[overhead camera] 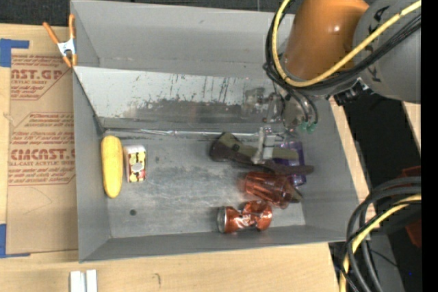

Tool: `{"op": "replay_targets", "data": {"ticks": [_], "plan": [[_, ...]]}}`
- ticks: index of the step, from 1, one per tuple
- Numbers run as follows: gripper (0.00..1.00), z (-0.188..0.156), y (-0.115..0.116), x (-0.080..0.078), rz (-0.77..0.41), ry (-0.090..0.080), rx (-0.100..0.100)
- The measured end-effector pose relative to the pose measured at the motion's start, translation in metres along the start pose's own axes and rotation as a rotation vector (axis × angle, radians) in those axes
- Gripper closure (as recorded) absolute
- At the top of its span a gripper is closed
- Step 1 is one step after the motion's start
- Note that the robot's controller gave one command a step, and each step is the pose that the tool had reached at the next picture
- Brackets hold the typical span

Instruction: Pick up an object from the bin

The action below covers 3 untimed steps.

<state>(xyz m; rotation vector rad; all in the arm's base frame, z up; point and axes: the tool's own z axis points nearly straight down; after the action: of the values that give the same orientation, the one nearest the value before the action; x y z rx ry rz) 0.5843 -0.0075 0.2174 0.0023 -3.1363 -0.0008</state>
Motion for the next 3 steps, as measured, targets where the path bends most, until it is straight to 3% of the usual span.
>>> {"op": "replay_targets", "data": {"ticks": [1,2,3], "plan": [[0.0,-0.005,0.0,-0.001,0.0,-0.008,0.0],[0.0,0.032,0.001,-0.002,-0.053,-0.015,0.001],[0.0,0.099,-0.016,0.005,-0.051,-0.011,0.0]]}}
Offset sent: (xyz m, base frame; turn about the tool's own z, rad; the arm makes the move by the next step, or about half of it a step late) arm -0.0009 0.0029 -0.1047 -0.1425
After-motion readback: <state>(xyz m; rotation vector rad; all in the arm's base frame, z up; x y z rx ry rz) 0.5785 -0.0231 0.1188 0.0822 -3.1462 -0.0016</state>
